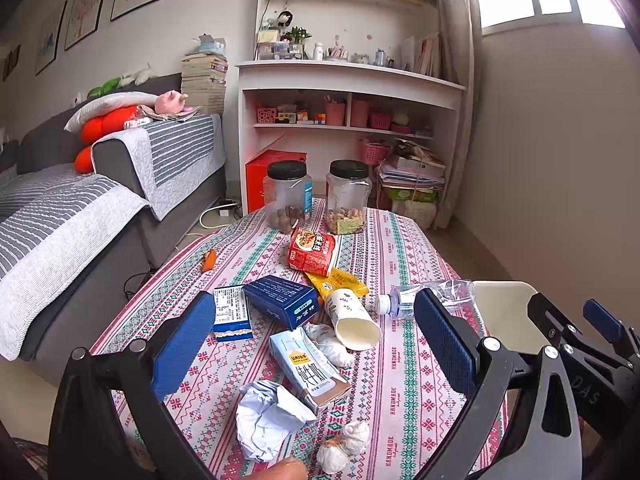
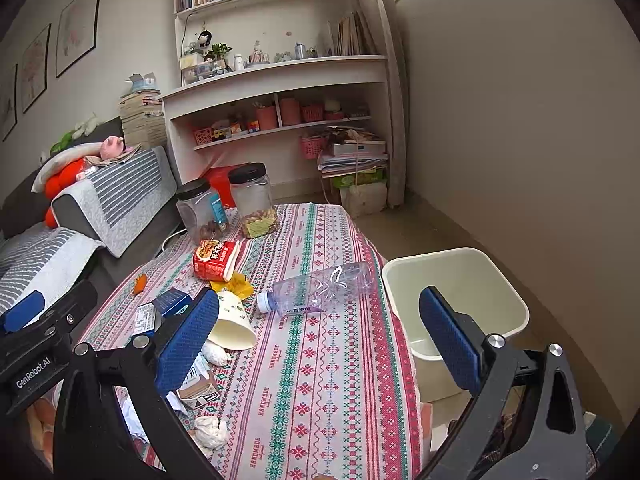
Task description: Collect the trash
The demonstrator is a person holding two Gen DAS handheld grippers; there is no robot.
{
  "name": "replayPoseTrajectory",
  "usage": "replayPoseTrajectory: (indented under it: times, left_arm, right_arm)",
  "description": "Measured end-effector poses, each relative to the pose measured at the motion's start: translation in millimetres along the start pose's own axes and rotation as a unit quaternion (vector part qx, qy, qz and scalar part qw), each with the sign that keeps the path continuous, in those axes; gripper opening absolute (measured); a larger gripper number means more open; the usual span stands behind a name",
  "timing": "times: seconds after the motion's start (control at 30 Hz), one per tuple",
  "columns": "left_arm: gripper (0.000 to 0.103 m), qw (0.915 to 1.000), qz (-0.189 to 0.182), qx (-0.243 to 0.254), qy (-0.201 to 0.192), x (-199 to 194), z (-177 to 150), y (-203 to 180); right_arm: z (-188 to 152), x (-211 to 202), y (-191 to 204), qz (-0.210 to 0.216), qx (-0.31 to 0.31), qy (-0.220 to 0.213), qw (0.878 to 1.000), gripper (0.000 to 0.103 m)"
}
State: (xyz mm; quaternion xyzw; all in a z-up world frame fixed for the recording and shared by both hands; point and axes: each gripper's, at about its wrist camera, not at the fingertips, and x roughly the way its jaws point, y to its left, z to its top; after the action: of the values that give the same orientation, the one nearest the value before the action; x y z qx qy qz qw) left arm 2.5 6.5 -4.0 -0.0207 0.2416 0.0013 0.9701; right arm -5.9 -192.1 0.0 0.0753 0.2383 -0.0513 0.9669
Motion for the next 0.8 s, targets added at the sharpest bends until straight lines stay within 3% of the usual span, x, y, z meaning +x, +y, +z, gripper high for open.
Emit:
replayPoseTrajectory:
  times: [0.8]
  left_arm:
    - [0.096,1.0000,0.001,-0.001,0.003,-0.7,0.0,0.9]
  right_arm:
    - [-0.6,0.7,0.5,0.000,0.000,0.000,1.000,0.096]
